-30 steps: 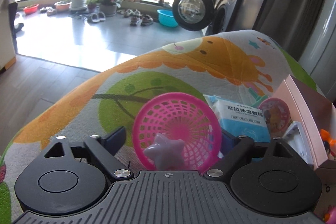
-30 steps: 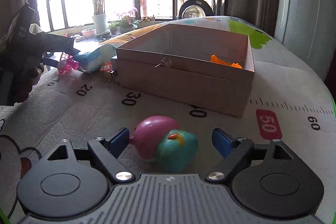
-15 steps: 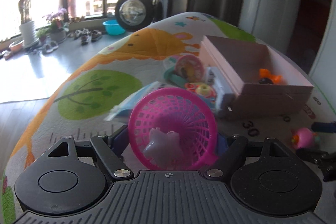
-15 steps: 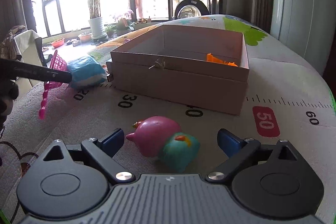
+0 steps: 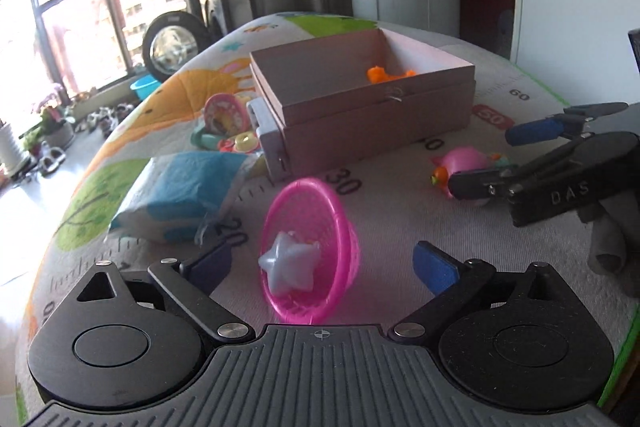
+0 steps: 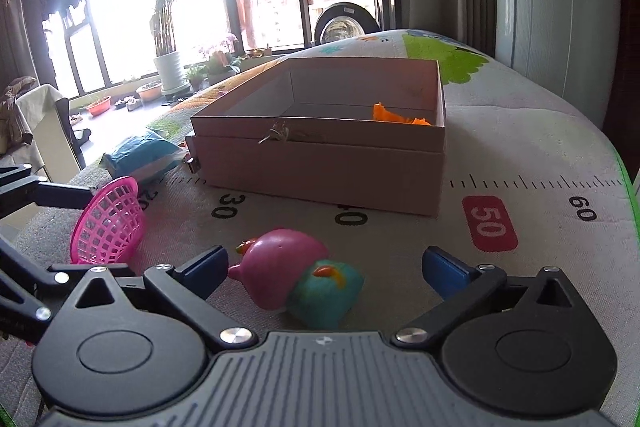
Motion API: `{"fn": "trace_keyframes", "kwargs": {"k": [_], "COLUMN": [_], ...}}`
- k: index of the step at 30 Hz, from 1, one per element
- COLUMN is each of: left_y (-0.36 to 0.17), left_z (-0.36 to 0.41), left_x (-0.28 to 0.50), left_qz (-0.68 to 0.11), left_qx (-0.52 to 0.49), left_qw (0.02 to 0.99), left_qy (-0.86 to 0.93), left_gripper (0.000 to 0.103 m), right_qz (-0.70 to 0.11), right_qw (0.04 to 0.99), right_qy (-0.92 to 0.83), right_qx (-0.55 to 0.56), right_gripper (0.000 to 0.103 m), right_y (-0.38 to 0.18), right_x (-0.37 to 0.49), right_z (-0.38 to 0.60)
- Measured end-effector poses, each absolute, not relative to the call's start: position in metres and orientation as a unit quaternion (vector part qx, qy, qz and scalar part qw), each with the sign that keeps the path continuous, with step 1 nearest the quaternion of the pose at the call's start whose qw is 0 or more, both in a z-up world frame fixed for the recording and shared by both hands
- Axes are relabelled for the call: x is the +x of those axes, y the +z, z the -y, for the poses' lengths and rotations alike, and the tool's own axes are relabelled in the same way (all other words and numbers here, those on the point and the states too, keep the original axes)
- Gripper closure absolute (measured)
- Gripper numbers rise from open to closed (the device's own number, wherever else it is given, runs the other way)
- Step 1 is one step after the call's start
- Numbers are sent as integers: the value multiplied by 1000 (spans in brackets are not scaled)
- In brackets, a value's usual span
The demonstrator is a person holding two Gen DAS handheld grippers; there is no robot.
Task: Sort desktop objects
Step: 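Carry the pig toy into the box with the right gripper while the left gripper carries the pink scoop there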
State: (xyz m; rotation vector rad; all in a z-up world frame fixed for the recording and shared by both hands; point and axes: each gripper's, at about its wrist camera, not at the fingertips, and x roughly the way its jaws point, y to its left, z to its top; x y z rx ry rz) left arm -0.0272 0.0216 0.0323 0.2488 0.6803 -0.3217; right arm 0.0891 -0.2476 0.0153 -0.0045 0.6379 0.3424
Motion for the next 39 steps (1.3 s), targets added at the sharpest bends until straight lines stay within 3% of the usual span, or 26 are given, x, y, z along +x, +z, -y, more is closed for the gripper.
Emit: {"fn": "trace_keyframes", "kwargs": {"k": [7, 18, 25, 39], "left_y": [29, 60, 56, 28], "left_z": [-44, -68, -108, -48], "left_x": [-33, -9, 3, -6], "left_qz": [-346, -264, -295, -315], "left_qx": [111, 114, 74, 120], "left_qw": [926, 957, 946, 940], "left_qy": [-102, 46, 114, -58], "left_gripper": [2, 2, 2, 2], "right_qz": [-314, -315, -320, -317], "right_qw": [934, 935, 934, 935], "right_qy": [172, 162, 161, 158], "right_qx": [1, 6, 6, 5], "right_gripper": [0, 0, 0, 0], "right_y": [14, 14, 13, 13], "right_x": [90, 90, 92, 91], "right_z": [248, 250, 249, 249]}}
